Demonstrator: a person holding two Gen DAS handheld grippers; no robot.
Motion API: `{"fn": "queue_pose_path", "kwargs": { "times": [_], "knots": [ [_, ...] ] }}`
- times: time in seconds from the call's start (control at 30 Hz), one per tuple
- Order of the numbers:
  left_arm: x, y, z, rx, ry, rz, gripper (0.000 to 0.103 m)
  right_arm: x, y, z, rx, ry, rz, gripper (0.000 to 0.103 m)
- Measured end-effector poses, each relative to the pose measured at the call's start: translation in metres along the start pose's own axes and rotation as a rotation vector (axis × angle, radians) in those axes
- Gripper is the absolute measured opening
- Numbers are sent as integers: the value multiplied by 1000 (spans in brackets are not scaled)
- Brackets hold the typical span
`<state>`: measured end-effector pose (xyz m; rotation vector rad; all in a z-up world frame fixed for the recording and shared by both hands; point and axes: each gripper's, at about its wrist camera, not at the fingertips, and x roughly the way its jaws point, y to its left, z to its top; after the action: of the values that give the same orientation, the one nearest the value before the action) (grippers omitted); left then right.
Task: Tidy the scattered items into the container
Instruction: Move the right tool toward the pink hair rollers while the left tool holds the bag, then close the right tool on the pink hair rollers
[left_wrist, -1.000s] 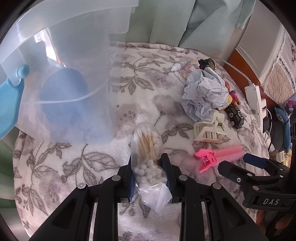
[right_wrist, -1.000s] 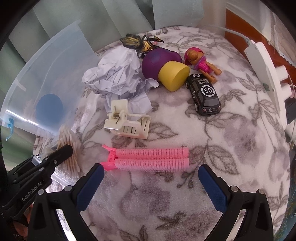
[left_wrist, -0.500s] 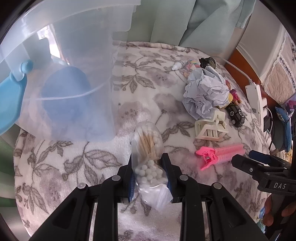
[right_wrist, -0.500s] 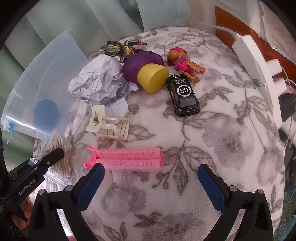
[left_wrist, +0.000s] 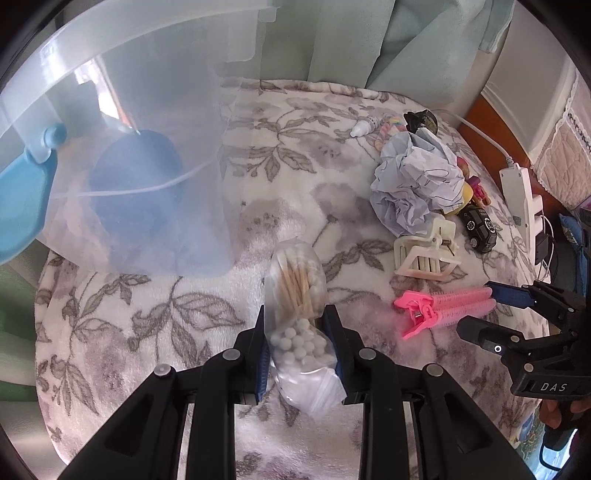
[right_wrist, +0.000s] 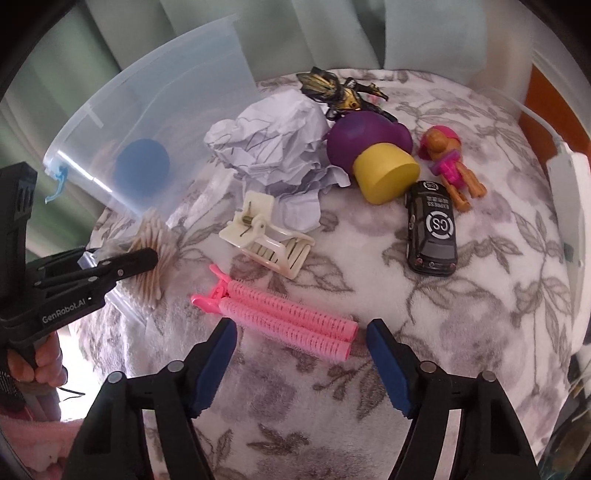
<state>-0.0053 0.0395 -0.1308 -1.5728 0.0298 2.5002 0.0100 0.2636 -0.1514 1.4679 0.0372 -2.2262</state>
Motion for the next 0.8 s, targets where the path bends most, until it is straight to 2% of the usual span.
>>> {"fn": "queue_pose_path", "kwargs": {
  "times": [0.17,0.37,0.5,0.67,0.8],
  "knots": [
    [1,-8,1,23,12,38,29,20,-16,20,-115,30,61,63],
    [4,-14,3,27,28,71,29,26,-14,21,-265,69,113,58],
    [7,-20,4,42,38,95,29,26,-18,25,-322,82,155,59],
    [12,-26,4,53,50,119,30,30,-9,24,-383,72,146,60],
    [13,-27,4,54,51,125,30,24,-10,17,-378,55,147,49]
  ]
}}
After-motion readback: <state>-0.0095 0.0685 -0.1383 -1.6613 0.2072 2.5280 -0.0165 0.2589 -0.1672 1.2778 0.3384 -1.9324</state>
